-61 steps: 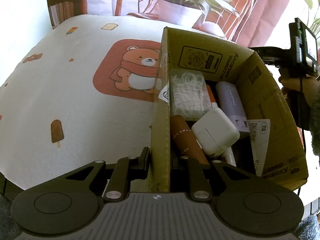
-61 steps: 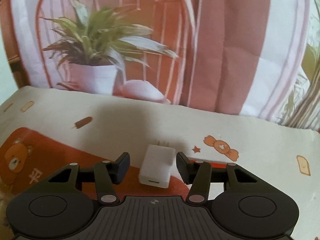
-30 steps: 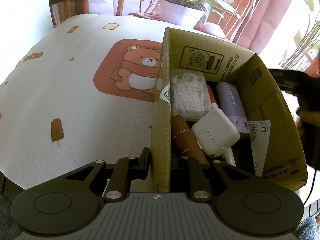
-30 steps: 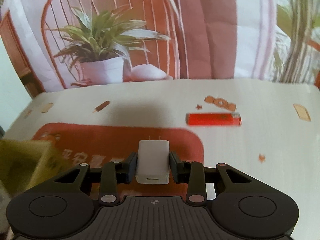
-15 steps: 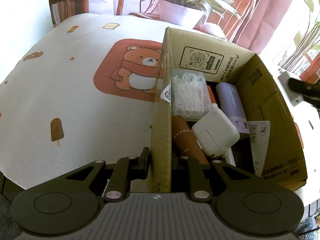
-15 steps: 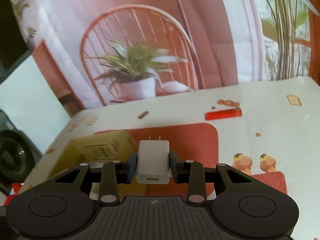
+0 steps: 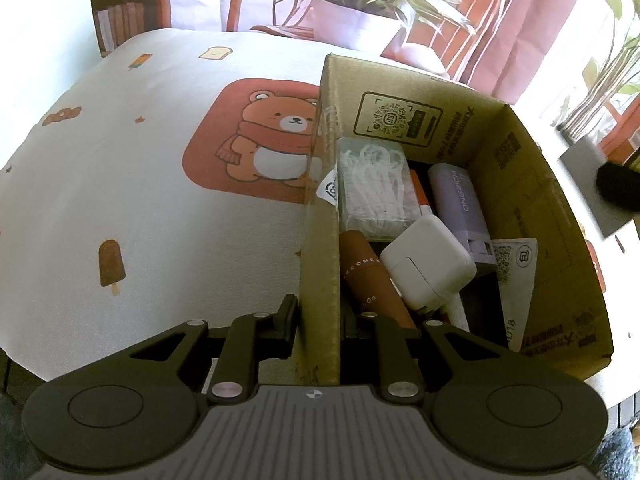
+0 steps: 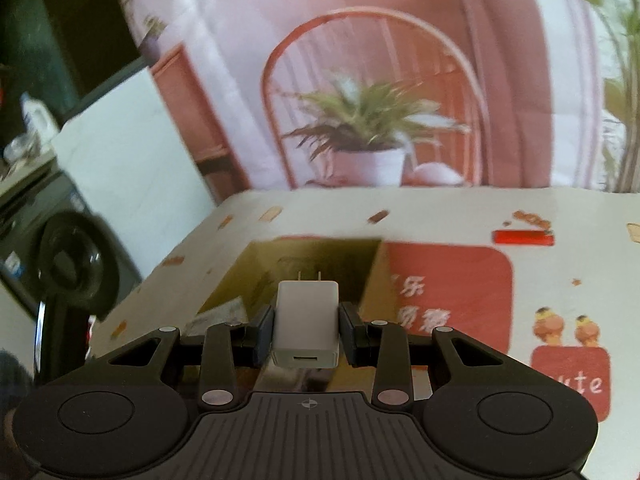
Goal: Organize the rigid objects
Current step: 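Lift the small charger and carry it over the box with the right tool, then lower the small charger into the box and open the right tool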
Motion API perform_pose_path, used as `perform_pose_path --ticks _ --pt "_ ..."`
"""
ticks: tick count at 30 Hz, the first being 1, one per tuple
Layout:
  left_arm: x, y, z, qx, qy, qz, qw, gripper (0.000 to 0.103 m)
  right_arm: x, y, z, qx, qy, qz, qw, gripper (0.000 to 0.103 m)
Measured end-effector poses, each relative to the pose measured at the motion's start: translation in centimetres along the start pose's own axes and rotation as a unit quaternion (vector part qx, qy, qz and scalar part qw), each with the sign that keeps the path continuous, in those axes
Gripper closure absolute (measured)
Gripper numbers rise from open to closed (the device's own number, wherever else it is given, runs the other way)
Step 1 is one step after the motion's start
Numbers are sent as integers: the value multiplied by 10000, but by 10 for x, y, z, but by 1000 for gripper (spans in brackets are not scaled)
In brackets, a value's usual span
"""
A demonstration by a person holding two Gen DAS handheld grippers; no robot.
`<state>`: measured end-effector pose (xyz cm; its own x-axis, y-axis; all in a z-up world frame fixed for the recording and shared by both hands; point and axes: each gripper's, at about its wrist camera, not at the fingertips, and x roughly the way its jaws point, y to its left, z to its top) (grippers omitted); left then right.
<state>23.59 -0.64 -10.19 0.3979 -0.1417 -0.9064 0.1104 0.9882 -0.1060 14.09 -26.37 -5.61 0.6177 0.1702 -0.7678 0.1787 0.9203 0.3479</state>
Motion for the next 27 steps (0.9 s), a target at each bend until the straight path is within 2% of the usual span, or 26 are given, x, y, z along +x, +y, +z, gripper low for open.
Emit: perform_pose_path --ticks 6,8,15,20,27 --pt "0 2 1 -12 24 -52 10000 77 9 19 -8 -193 239 67 9995 70" --pt "1 3 1 -27 25 10 10000 67 9 20 -8 -198 257 55 9995 70" --pt "0 10 4 -129 33 78 9999 46 9 22 -9 -289 340 -43 9990 70" --pt "-2 12 5 -88 -17 216 9997 26 12 27 -10 -382 451 -81 9982 70" --pt "-9 15 7 -151 -142 196 9996 13 14 32 -9 -452 473 -97 9978 71"
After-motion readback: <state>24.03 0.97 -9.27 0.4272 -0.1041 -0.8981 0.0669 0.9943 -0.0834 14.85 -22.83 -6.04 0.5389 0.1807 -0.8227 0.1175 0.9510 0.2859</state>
